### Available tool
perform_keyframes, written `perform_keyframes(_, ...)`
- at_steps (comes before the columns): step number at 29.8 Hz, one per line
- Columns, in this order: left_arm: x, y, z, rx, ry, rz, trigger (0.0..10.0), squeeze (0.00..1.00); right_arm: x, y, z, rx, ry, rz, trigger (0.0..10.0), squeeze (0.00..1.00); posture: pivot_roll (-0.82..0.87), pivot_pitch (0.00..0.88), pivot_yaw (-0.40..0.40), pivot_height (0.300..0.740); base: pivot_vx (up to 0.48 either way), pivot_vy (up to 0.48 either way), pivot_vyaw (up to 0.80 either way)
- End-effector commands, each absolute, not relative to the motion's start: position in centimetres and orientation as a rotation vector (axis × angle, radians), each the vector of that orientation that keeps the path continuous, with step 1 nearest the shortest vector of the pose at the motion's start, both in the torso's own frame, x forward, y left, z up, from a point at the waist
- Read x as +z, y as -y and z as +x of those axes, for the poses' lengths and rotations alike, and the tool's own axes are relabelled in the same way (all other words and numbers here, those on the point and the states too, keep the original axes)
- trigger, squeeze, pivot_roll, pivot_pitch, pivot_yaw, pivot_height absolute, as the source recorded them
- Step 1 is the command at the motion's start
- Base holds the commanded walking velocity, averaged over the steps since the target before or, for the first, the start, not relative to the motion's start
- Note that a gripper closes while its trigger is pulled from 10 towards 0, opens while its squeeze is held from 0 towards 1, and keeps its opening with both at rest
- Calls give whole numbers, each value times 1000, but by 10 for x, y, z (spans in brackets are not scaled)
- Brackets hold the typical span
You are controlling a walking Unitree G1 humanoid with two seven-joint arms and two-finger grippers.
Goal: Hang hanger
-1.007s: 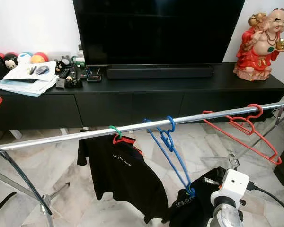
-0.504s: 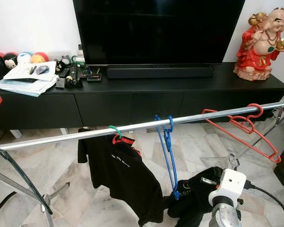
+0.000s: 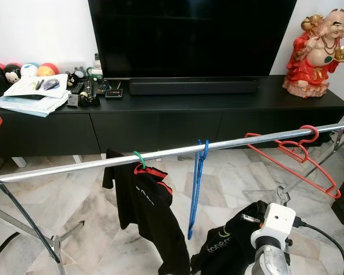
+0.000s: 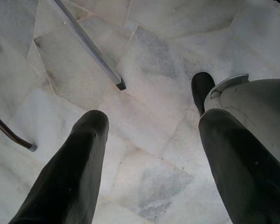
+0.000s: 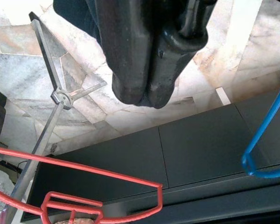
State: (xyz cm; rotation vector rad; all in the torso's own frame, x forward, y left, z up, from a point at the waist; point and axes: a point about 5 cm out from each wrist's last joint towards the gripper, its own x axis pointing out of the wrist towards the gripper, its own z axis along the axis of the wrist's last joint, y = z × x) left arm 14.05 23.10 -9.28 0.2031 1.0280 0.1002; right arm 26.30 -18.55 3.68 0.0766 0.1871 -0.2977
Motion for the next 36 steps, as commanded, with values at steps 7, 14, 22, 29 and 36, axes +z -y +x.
perform_keyframes(7, -94, -233, 137, 83, -1047, 226, 10000, 0, 43, 186, 269, -292, -168, 62, 10000, 0, 47, 62, -20, 740, 0, 0, 0)
perform_keyframes(14, -94, -233, 137, 82, -1047, 226, 10000, 0, 43, 185, 270, -286, -166, 56, 10000, 0, 49, 61, -20, 740, 0, 0, 0)
perform_keyframes(22, -94, -233, 137, 80, -1047, 226, 10000, 0, 44, 185, 271, -282, -162, 46, 10000, 0, 49, 62, -21, 740, 0, 0, 0)
perform_keyframes(29, -94, -234, 137, 79, -1048, 227, 10000, 0, 44, 185, 271, -282, -162, 44, 10000, 0, 48, 62, -20, 740, 0, 0, 0)
perform_keyframes(36, -94, -234, 137, 76, -1050, 226, 10000, 0, 45, 186, 273, -285, -158, 40, 10000, 0, 47, 59, -20, 740, 0, 0, 0)
